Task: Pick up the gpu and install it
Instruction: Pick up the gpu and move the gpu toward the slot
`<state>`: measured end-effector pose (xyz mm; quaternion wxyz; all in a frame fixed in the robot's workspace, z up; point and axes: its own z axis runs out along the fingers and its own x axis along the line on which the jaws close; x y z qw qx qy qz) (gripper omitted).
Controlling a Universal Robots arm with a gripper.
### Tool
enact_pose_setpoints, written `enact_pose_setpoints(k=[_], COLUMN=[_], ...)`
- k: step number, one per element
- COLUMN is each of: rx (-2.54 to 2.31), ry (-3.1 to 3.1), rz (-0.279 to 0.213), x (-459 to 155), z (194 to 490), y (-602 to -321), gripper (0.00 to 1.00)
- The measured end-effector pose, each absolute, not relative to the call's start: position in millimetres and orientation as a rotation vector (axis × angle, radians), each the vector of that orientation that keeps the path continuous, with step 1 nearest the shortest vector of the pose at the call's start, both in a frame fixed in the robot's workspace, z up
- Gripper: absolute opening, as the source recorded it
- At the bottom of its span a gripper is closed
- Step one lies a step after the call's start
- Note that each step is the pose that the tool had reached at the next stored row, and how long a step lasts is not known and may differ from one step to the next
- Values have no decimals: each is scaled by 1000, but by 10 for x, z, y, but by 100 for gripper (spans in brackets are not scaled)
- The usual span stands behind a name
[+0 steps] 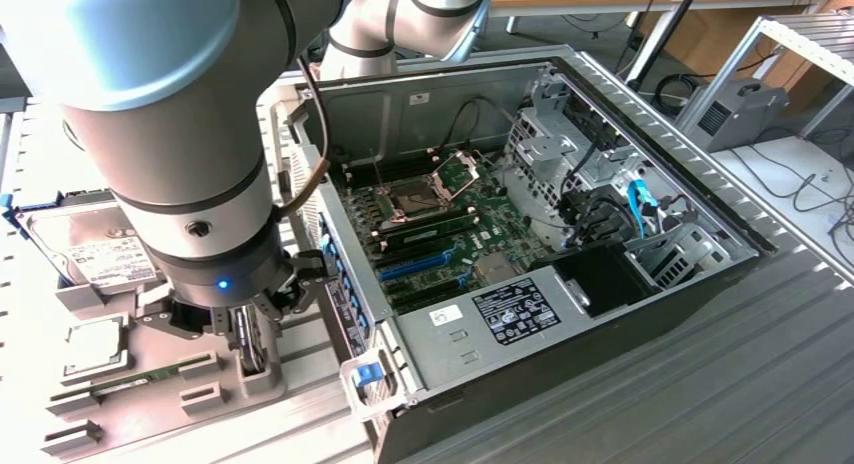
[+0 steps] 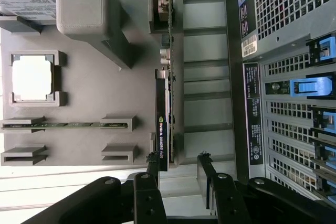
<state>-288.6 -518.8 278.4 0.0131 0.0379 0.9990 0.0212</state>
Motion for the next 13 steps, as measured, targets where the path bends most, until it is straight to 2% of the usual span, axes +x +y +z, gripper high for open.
enact_pose_setpoints(k=[13], rx=[118], ry=[3112], rz=[66], x=[-2886], z=[2750], y=[-5188], gripper=[42])
